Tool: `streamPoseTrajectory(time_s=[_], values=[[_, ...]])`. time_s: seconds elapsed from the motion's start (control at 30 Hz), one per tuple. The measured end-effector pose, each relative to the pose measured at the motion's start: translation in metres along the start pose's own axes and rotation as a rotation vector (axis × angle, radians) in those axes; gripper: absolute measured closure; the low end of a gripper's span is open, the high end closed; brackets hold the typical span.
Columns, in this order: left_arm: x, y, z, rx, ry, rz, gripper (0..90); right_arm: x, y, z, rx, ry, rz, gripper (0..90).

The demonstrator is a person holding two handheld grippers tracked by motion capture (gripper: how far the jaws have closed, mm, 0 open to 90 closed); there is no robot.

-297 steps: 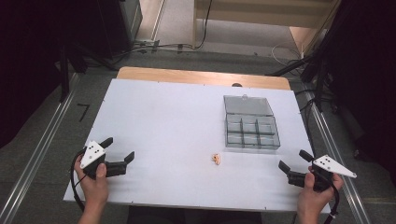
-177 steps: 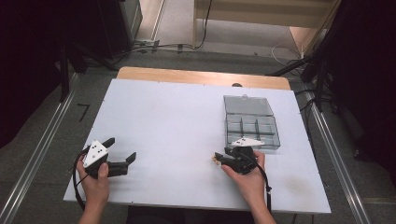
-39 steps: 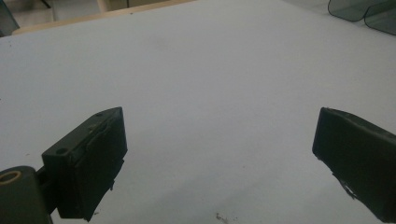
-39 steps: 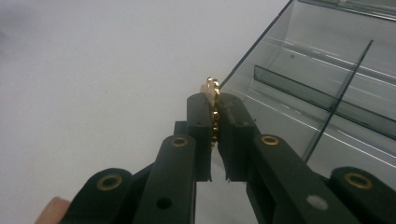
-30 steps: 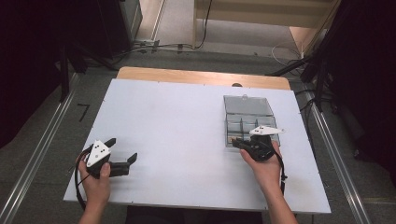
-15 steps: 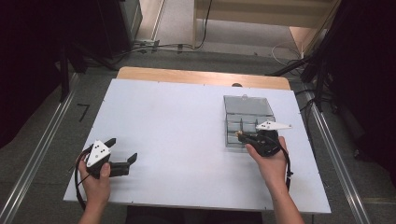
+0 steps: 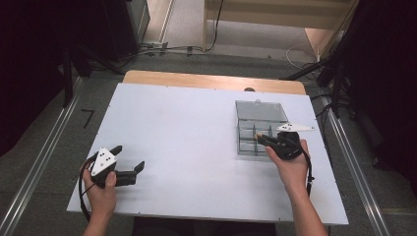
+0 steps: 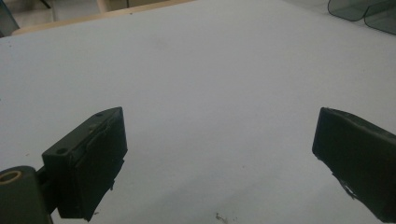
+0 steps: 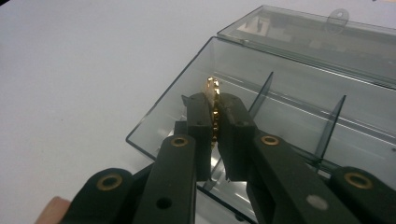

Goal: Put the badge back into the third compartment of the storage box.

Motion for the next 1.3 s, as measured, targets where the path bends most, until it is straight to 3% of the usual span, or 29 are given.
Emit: streamPoseTrajectory(time_s=[1.3], values=[[0.0, 0.0, 0.0, -0.003, 0.006, 0.0, 3.6, 0.002, -0.06, -0.009, 0.124, -0.006, 0.101, 81.7]])
Point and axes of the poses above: each handheld gripper's, and its own axes: z roughly forward along the jaws, x roughly out of its underside, y roughly to its left, the point moved 3 cm from there along z, roughly forward along the jaws, and after that the axes turned 14 degrees about -x, right-handed, at the moved point
